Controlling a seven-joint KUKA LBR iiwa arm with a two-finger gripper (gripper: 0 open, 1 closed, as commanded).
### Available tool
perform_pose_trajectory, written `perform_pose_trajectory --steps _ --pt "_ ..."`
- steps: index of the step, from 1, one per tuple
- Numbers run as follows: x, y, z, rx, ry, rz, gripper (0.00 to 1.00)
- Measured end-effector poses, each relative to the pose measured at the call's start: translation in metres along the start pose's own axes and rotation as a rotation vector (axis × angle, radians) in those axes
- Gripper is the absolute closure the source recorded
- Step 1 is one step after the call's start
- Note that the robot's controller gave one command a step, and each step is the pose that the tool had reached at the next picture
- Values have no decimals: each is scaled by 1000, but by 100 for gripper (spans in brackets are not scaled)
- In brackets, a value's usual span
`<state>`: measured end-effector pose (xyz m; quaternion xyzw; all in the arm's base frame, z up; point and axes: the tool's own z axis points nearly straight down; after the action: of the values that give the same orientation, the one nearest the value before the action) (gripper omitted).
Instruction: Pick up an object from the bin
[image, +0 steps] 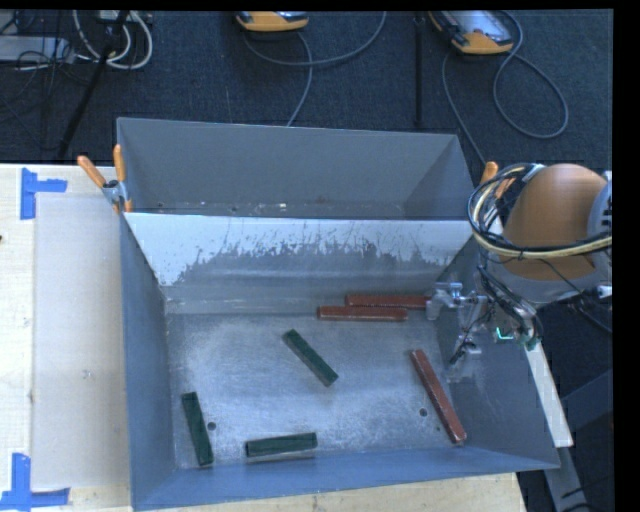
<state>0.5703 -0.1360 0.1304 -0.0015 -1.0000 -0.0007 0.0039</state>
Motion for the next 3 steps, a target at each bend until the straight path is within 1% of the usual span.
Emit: perform_pose_trajectory --steps 1,2,3 --pt "29 -13 60 -9 -9 -613 0" --pt "26 7 31 1 -9 -1332 0" --pt "32 15 28 2 -6 -1550 0"
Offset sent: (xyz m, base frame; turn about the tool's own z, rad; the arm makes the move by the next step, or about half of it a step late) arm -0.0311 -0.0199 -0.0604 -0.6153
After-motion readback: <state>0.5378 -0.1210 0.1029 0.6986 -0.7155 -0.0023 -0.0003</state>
